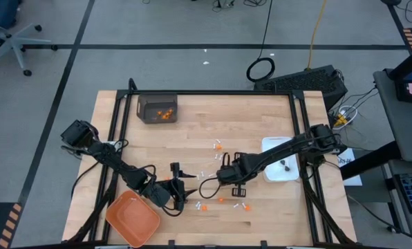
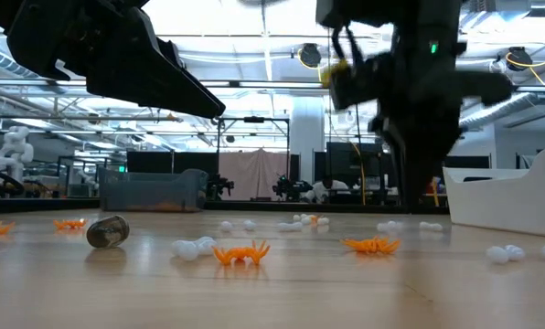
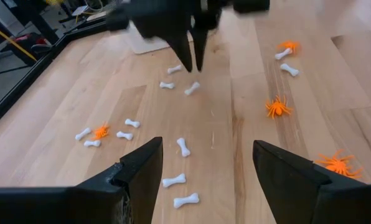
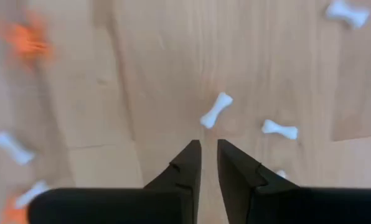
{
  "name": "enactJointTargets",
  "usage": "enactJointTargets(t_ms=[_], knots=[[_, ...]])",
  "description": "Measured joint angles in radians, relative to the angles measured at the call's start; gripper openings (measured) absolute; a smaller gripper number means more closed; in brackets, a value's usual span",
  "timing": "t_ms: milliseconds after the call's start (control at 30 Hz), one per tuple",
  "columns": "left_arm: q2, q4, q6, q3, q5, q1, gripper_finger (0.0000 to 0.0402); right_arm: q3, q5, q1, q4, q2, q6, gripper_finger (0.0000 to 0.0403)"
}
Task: Sort Halloween decoration
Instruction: Put the white bone toy into the orange bin
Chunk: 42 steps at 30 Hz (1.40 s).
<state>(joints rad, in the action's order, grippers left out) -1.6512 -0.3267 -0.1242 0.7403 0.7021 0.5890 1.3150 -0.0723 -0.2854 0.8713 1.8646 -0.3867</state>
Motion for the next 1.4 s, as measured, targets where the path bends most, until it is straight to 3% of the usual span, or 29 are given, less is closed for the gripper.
enactJointTargets(t_ms=[200, 333, 667, 833, 1133, 1400], knots=[[0.000, -0.001, 0.000, 0.000, 0.000, 0.000, 0.0246, 0.001, -0.019, -0.022, -0.007, -0.057, 0.014, 0.0005], [0.000, -0.004, 0.000, 0.000, 0.000, 0.000, 0.0246, 0.002, -0.066, -0.039, -0.019, -0.040, 0.042, 0.0007], [0.000, -0.005, 0.000, 0.000, 0.000, 0.000, 0.0246, 0.002, -0.114, -0.043, -0.074, 0.034, 0.127, 0.0100], [0.000, -0.005, 0.000, 0.000, 0.000, 0.000, 0.0246, 0.002, -0.143, -0.037, -0.079, 0.070, 0.137, 0.0121], [0.000, -0.005, 0.000, 0.000, 0.000, 0.000, 0.0246, 0.003, -0.157, -0.005, -0.086, 0.082, 0.123, 0.0101], [0.000, -0.004, 0.000, 0.000, 0.000, 0.000, 0.0246, -0.087, -0.017, 0.039, -0.228, 0.073, 0.120, 0.0058]])
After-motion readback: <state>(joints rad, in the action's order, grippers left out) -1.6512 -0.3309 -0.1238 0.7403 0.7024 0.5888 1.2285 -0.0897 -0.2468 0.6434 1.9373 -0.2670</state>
